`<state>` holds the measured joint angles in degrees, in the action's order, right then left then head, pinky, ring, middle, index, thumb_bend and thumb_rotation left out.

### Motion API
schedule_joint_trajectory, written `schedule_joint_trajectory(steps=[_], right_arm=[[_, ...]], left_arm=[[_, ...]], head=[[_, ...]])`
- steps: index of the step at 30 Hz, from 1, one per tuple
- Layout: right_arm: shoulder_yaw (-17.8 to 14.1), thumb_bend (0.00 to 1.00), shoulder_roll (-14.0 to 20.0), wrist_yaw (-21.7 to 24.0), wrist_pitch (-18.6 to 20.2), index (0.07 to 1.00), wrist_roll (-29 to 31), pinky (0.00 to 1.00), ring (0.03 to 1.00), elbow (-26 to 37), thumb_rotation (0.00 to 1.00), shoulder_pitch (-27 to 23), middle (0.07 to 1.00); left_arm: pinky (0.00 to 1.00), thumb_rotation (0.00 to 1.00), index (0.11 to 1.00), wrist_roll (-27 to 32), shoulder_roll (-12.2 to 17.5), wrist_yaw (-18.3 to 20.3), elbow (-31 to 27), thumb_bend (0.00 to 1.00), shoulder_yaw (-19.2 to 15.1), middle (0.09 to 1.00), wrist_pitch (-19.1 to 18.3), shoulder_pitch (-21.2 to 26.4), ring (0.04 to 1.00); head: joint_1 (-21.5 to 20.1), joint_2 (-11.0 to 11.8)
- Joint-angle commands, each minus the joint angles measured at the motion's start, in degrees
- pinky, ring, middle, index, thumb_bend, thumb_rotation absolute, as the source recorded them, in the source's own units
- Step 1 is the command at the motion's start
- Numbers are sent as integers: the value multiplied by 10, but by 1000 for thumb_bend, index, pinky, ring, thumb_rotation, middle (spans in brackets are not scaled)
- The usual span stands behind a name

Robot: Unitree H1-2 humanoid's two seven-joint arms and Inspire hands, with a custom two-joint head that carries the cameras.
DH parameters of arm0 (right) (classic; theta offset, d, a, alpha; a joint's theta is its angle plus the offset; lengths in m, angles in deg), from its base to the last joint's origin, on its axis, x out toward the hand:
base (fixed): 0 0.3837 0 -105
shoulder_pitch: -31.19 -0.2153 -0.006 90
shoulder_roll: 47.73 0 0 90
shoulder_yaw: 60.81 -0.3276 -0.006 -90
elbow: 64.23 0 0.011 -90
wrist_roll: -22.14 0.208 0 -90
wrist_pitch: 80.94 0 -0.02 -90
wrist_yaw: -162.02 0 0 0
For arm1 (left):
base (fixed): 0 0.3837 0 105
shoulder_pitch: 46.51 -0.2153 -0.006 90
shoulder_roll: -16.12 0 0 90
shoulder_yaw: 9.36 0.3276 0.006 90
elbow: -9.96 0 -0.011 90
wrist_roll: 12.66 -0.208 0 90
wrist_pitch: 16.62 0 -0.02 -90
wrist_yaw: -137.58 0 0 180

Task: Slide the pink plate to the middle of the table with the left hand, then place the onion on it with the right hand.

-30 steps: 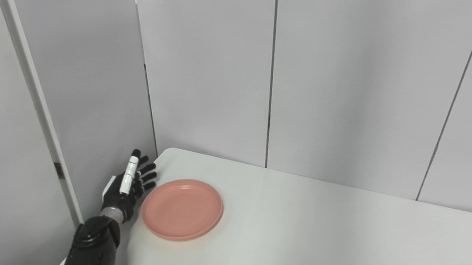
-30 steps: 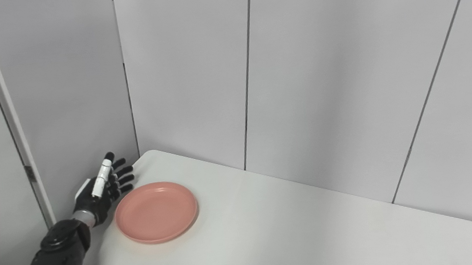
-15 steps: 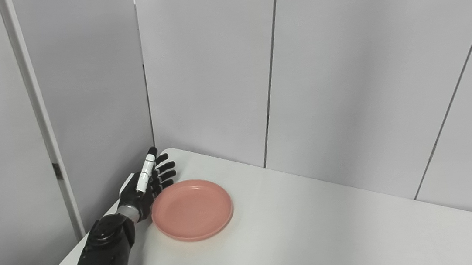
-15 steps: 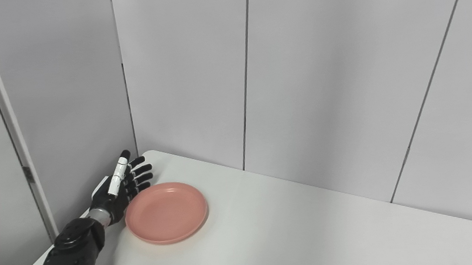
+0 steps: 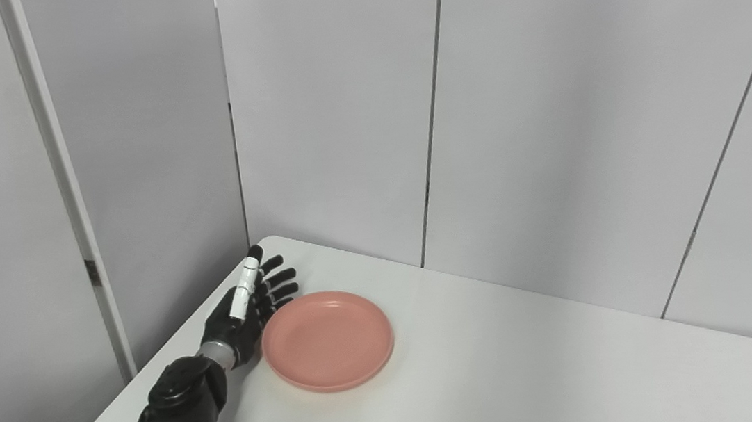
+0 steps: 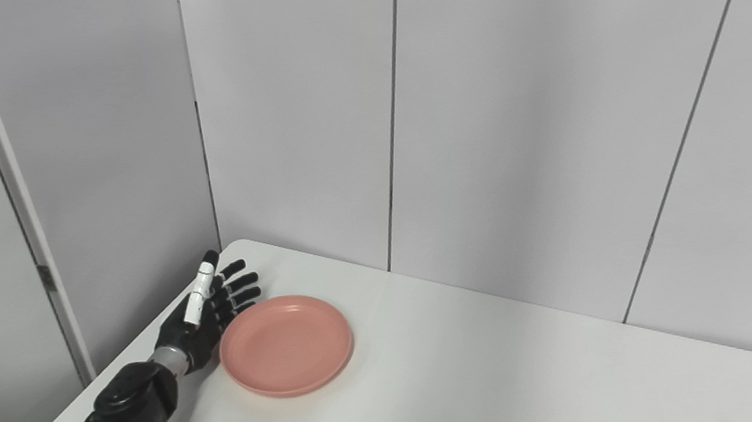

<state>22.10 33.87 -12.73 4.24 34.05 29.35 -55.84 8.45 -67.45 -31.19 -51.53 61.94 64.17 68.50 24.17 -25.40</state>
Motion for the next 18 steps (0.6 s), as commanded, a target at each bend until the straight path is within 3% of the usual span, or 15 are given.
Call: schedule_joint_trajectory(steps=[1,18], right_arm=[[1,616,-7,-3,15,1000,0,1000,970,-24,1000,38,979],[3,633,-8,-6,16,1000,0,1000,973,-21,1000,38,981]], left_arm=[[899,919,870,2,9,7,-26,827,3,851,4,18,844],[861,907,886,12,-3,22,-48,828,13,863,-10,13,836]], head=[[0,-1],[-5,-4]])
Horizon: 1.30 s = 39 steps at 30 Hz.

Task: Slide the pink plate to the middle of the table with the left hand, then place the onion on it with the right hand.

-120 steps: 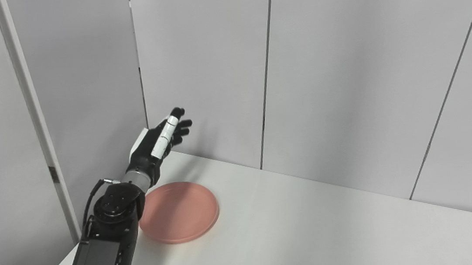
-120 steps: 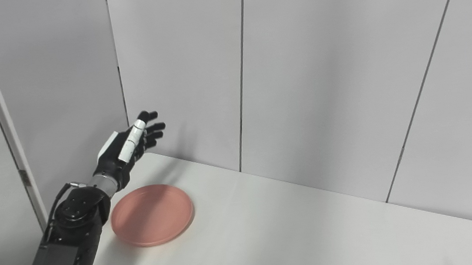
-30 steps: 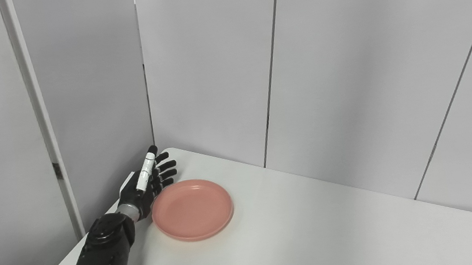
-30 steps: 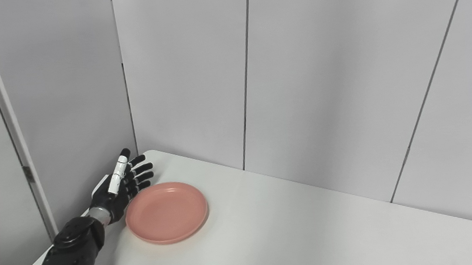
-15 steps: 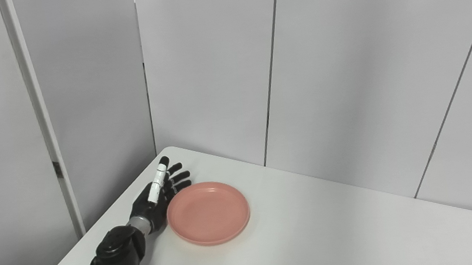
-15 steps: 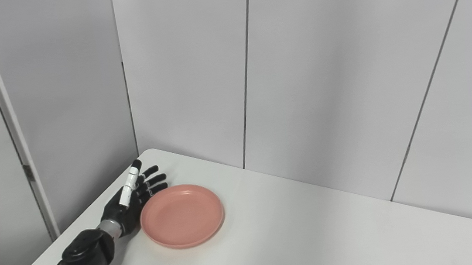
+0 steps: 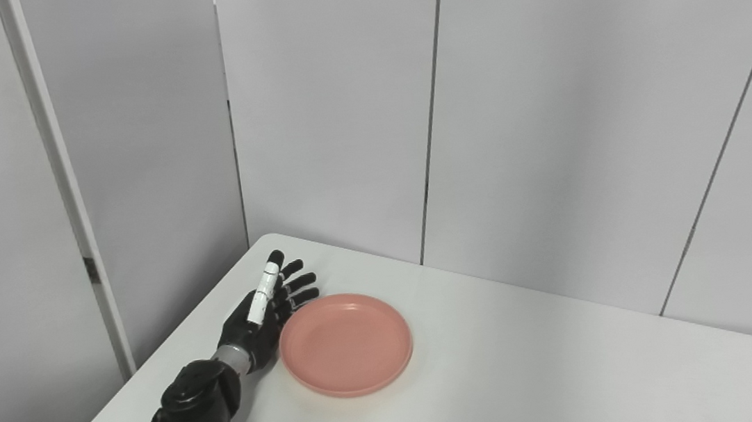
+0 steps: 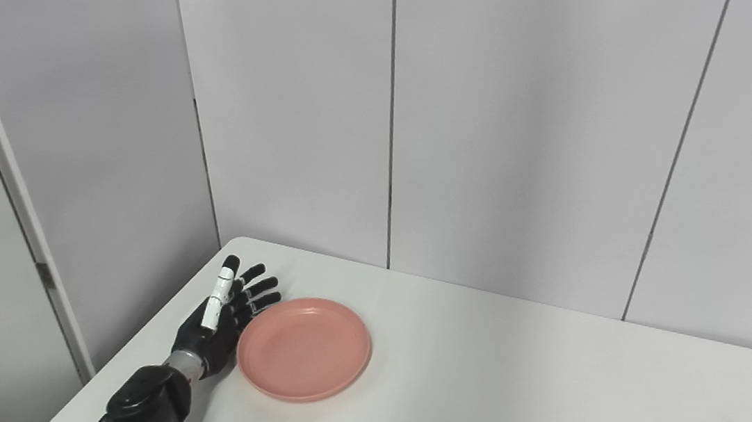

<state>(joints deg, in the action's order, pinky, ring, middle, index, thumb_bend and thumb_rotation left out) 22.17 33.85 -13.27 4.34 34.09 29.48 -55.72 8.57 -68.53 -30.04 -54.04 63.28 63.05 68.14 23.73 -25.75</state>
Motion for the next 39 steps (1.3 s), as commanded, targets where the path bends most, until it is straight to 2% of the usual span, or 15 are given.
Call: schedule_joint_trajectory(steps=[1,9,13,19,22,30,33,39], right_arm=[[3,632,-9,-1,15,1000,0,1000,973,-21,1000,37,981],[4,633,-10,-3,17,999,1,1000,970,-21,1000,37,982],[4,628,-10,-3,17,1000,2,1000,972,-19,1000,38,981],[8,638,-14,-7,21,999,-3,1000,969,-14,1000,38,980],[10,642,-17,-8,24,1000,-4,1000,969,-11,1000,38,980],[12,666,-21,-13,25,993,-5,1000,961,-8,1000,39,973],[17,643,-16,0,21,994,-1,1000,970,-8,1000,39,984],[26,692,-10,12,25,998,0,1000,963,6,1000,45,985]], left_arm=[[857,906,885,10,7,11,-27,827,1,861,-2,16,834],[872,926,883,2,-6,15,-41,822,20,853,-10,13,839],[843,918,865,10,-25,10,-44,798,18,851,-9,10,838],[873,907,866,-1,-57,-21,-53,810,14,855,-10,10,861],[887,922,867,-10,-70,-39,-64,809,20,858,-23,7,855],[902,936,874,-18,-77,-45,-84,793,42,868,-43,-8,860],[909,916,889,-21,-96,-55,-101,799,48,872,-49,-22,871],[916,920,911,-27,-118,-79,-142,807,58,885,-81,-36,885]], head=[[-1,-1],[-4,-4],[-4,-5],[-10,-9],[-13,-10],[-21,-14],[-34,-22],[-58,-37]])
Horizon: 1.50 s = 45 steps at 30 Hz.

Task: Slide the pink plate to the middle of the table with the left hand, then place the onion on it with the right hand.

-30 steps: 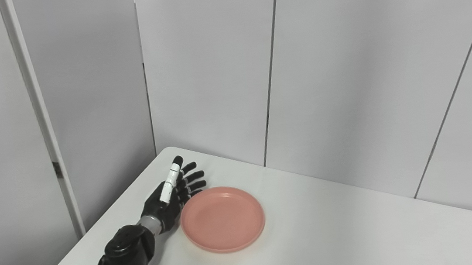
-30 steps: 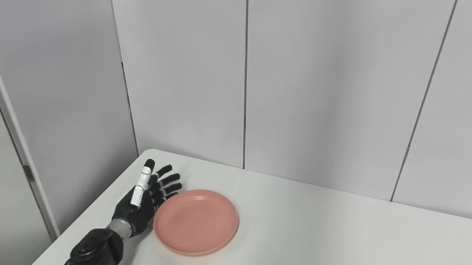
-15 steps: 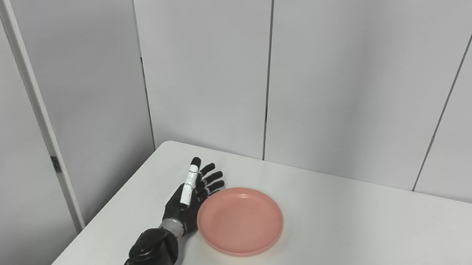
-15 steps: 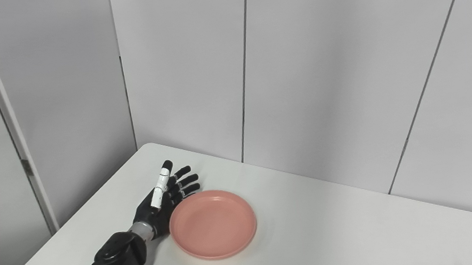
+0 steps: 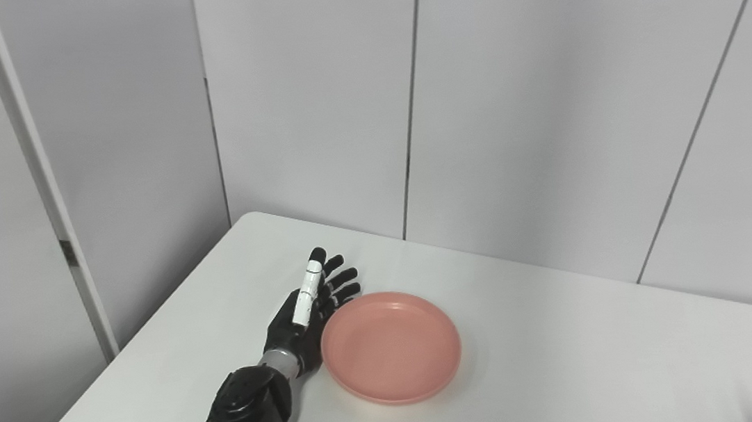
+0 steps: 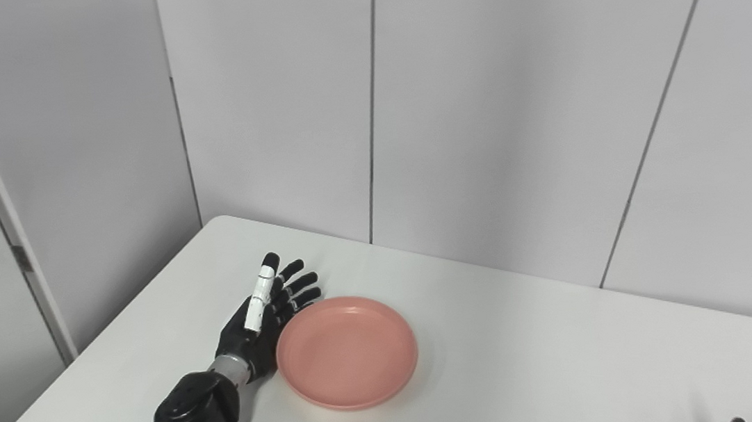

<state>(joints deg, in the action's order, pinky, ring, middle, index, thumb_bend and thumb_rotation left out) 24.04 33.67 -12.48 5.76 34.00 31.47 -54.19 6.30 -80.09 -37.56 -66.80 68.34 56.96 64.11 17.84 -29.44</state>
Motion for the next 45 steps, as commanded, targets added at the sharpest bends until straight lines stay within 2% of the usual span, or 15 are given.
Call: schedule_joint_trajectory(steps=[1,6,10,12,17,23,28,36,40,45], right_arm=[[9,694,-9,4,12,998,-1,1000,961,-10,1000,31,982],[12,691,-14,-1,7,958,-8,1000,918,0,1000,36,939],[15,712,-24,-5,6,928,-12,986,898,7,1000,37,919],[16,727,-28,-6,3,911,-15,961,886,7,979,36,908],[23,771,-41,-11,0,891,-27,929,872,5,944,28,891],[32,752,-49,-24,11,891,-56,924,870,22,966,31,893],[39,721,-56,-26,9,901,-67,933,881,27,993,31,904],[47,741,-72,-39,26,893,-76,936,873,40,965,30,893],[50,766,-75,-44,37,895,-77,948,874,43,964,30,893],[54,774,-79,-49,48,897,-78,965,883,49,948,30,898]], left_arm=[[919,923,913,-6,-3,-6,-22,807,9,886,-26,2,887],[900,907,909,2,-7,-10,-56,784,11,891,-58,-4,901],[894,895,893,12,1,-3,-93,773,17,880,-98,-11,885],[898,897,895,15,7,0,-104,766,26,877,-104,-15,882],[887,895,902,30,25,-12,-125,760,64,863,-105,-25,868],[872,877,879,48,53,-9,-133,792,119,850,-105,-26,854],[890,894,894,86,72,-18,-147,778,150,861,-105,-24,864],[889,911,900,156,91,-66,-173,771,198,866,-105,-33,864],[892,915,904,174,100,-83,-179,765,218,866,-105,-33,866],[898,915,910,182,97,-108,-192,776,231,872,-105,-36,876]], head=[[-8,-6],[-20,-13],[-60,-31],[-72,-35],[-100,-45],[-121,-52],[-135,-56],[-156,-60],[-160,-59],[-161,-62]])
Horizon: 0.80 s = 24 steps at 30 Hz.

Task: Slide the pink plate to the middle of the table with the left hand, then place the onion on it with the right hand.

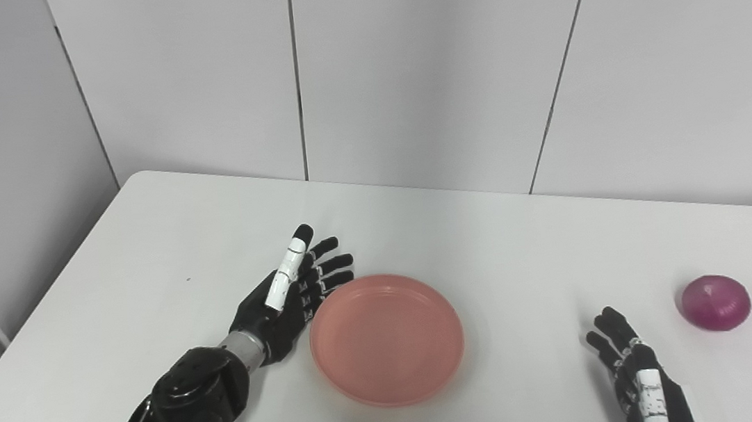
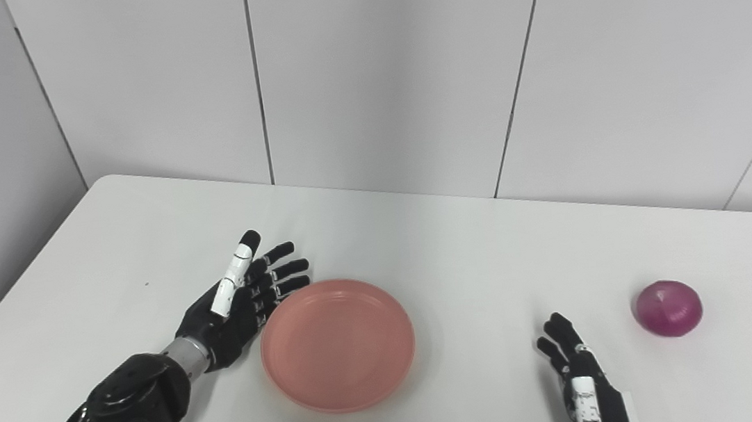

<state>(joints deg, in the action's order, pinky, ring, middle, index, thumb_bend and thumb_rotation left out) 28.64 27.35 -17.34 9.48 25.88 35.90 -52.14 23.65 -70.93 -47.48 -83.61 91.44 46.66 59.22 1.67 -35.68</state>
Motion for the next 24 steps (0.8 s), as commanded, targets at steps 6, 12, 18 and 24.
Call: schedule_joint_trajectory(steps=[6,12,18,24], right_arm=[[10,789,-16,-3,10,899,6,958,886,3,944,9,901],[12,790,-15,-4,7,902,5,946,888,4,943,10,905],[14,791,-17,-4,12,902,7,947,890,8,945,10,907],[17,794,-17,-9,14,898,4,947,888,11,944,10,903]], left_arm=[[919,876,918,6,-25,-42,-42,772,-6,891,-2,0,887],[946,891,937,-4,-44,-31,-48,767,-4,922,-2,-12,911],[946,890,951,4,-53,-37,-55,773,0,928,-2,-15,924],[922,862,943,-7,-80,-42,-63,772,-9,920,-2,-25,913]], head=[[0,0],[-2,-2],[-3,-4],[-4,-6]])
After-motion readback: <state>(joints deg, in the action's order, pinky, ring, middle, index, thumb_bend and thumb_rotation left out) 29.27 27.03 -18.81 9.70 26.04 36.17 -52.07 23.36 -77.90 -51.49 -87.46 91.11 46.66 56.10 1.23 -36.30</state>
